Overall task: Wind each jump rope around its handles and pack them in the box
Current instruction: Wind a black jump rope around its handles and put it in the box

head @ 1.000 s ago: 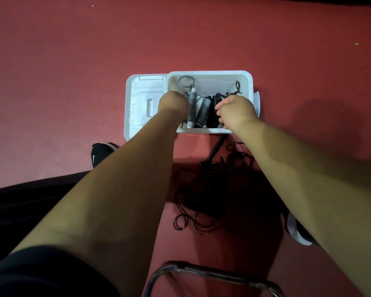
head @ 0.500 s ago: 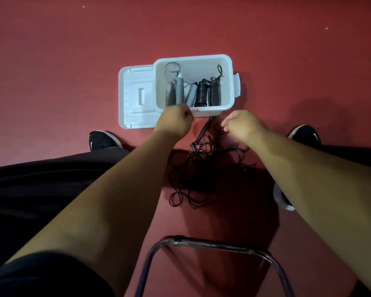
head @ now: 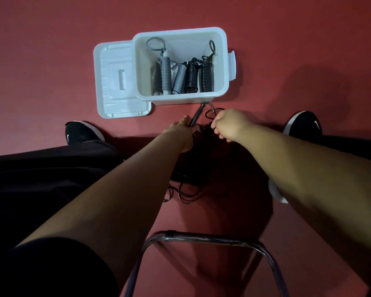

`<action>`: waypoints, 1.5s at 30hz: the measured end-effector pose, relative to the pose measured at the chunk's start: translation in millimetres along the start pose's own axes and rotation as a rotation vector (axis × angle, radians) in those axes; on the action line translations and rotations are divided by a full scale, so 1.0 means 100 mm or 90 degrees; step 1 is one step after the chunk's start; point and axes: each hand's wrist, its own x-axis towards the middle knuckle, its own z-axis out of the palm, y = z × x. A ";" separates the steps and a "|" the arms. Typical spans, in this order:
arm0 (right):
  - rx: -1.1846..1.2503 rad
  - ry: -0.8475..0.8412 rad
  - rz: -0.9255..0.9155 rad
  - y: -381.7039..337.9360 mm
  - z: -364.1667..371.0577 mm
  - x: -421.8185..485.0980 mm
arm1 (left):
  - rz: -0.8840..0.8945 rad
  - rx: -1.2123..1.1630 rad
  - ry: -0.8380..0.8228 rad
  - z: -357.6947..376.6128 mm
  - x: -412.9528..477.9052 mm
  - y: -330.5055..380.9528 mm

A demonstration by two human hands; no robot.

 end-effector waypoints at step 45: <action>0.079 0.393 -0.575 -1.55 -1.57 -3.43 | 0.222 -0.247 0.114 -2.00 -3.35 0.31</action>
